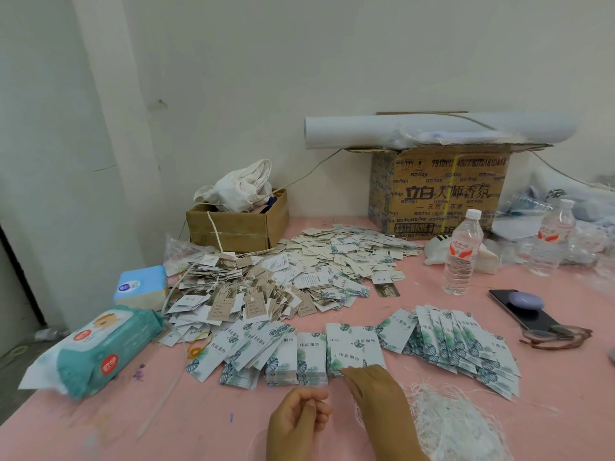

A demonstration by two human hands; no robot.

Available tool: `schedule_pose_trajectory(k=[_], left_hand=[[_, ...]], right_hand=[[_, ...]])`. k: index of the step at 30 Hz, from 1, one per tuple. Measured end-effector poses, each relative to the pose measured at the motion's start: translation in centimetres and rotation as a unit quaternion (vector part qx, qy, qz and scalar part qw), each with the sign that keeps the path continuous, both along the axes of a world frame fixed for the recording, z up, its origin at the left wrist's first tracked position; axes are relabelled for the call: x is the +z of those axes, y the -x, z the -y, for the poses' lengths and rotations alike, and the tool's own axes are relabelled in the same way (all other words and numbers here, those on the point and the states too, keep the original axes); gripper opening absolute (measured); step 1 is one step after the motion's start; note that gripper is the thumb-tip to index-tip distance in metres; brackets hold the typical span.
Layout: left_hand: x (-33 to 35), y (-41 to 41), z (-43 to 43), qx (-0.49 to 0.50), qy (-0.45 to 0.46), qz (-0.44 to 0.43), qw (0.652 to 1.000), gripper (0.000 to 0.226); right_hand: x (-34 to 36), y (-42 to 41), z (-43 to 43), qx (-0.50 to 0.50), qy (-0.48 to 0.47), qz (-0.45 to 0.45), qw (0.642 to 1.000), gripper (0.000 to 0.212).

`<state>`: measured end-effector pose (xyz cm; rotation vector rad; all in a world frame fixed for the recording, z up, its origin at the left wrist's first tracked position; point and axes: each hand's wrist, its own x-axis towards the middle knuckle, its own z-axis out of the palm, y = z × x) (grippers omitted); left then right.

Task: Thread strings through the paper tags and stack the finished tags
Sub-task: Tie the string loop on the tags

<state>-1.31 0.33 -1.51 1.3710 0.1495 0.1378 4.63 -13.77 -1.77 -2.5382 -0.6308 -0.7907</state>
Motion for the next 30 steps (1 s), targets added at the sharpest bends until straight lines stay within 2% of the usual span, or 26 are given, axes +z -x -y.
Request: schedule_pose_trajectory(k=[3, 8, 12, 15, 17, 19, 22, 24, 26, 30], left_hand=[[0.0, 0.0, 0.0, 0.004, -0.002, -0.003, 1.0, 0.033], [0.0, 0.0, 0.4, 0.02, -0.034, -0.004, 0.999, 0.041], [0.2, 0.1, 0.5, 0.033, -0.036, -0.015, 0.999, 0.045], [0.2, 0.1, 0.7, 0.029, -0.039, -0.02, 0.999, 0.043], [0.2, 0.2, 0.8, 0.023, -0.052, -0.021, 0.998, 0.043], [0.1, 0.3, 0.9, 0.019, -0.069, -0.016, 0.997, 0.044], [0.3, 0.6, 1.0, 0.006, -0.1, -0.009, 0.995, 0.056], [0.2, 0.8, 1.0, -0.002, -0.13, -0.004, 0.992, 0.061], [-0.1, 0.7, 1.0, 0.009, -0.139, 0.002, 0.99, 0.06], [-0.5, 0.5, 0.9, 0.04, -0.12, 0.016, 0.992, 0.045]], right_hand=[[0.1, 0.1, 0.0, 0.015, -0.019, 0.03, 0.999, 0.045], [0.6, 0.7, -0.1, 0.054, -0.006, 0.006, 0.999, 0.041], [0.8, 1.0, -0.3, 0.008, -0.016, -0.049, 0.999, 0.051], [0.4, 0.4, -0.2, -0.03, 0.028, -0.102, 0.994, 0.063], [0.1, 0.1, -0.1, -0.02, 0.025, -0.148, 0.989, 0.063], [-0.1, -0.3, 0.0, -0.031, 0.032, -0.115, 0.992, 0.06], [-0.2, -0.2, 0.0, -0.029, 0.01, -0.144, 0.989, 0.051], [-0.7, -0.4, 0.4, -0.037, 0.029, -0.151, 0.987, 0.054], [-0.8, -0.4, 0.7, -0.037, 0.063, -0.17, 0.983, 0.059], [-0.5, -0.6, 0.5, -0.015, 0.063, -0.189, 0.98, 0.06]])
